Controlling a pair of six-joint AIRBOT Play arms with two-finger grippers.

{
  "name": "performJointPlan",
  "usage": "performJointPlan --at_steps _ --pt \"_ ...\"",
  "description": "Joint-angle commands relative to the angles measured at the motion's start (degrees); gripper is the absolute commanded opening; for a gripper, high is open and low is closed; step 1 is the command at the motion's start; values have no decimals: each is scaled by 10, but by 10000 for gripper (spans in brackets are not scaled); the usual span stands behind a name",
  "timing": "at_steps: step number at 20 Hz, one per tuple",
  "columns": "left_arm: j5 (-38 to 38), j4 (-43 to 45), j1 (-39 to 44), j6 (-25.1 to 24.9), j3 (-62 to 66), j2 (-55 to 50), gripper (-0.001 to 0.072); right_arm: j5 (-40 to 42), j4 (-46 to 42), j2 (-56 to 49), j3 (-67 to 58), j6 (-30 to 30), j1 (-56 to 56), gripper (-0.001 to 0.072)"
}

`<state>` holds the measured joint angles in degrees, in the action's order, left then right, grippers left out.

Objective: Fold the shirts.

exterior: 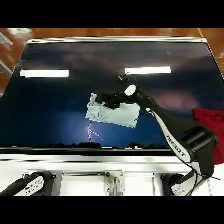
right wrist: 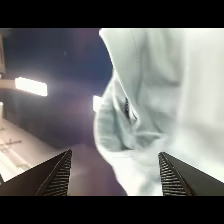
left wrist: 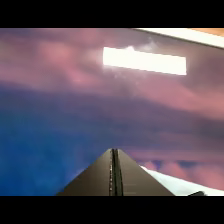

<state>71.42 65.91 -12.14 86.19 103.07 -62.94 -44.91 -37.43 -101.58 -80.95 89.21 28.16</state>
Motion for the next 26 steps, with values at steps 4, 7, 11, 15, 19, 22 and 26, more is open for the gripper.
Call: performJointPlan --at_steps 4,7,11,15,19,22,26 --pt "17 1 -3 -7 -11 8 32 -291 -322 80 0 66 -153 652" --pt "17 1 -3 -7 -11 8 32 -355 -346 85 28 71 -242 661" --pt "17 2 -3 -16 -11 8 32 -224 -245 76 115 39 -261 660" --pt "17 2 -3 -17 -11 7 32 -201 -122 12 123 -37 -248 659" --pt "17 23 -3 -17 -11 8 32 -179 -3 -16 123 -109 -228 278" --pt "18 23 -3 -14 -11 8 32 -193 64 8 111 -197 -246 66" --pt "29 23 -3 -14 -11 7 32 -237 76 101 24 -162 -335 66"
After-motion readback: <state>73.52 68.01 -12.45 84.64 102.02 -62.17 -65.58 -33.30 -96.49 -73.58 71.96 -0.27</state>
